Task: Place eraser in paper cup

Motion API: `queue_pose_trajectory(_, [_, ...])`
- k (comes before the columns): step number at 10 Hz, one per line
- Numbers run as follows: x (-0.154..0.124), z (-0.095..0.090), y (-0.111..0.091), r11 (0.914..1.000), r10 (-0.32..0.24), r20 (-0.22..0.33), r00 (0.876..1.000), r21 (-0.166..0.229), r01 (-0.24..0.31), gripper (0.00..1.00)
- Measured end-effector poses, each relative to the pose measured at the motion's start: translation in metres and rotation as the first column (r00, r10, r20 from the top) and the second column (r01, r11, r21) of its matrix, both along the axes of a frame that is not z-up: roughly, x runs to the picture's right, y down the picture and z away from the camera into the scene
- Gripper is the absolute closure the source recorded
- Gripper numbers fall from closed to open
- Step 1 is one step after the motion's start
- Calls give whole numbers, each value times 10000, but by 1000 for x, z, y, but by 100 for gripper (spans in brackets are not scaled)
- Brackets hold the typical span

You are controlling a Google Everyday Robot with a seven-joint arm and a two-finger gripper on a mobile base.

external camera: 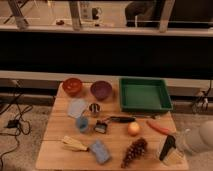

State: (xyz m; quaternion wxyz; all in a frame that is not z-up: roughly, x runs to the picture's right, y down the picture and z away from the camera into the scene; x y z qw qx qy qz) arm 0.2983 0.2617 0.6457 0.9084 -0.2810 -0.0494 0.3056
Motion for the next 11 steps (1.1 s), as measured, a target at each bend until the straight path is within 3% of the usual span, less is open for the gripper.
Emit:
queue_pose_trajectory(3, [0,0,0,10000,0,-2,10000,5,0,74])
queue_pose_trajectory(7, [0,0,0,10000,2,-2,10000,10,-2,34])
queue_pose_trajectory(9, [0,0,0,10000,2,-1,10000,10,-2,32])
queue_pose_trajectory(11, [0,0,0,10000,1,0,10000,10,-1,21])
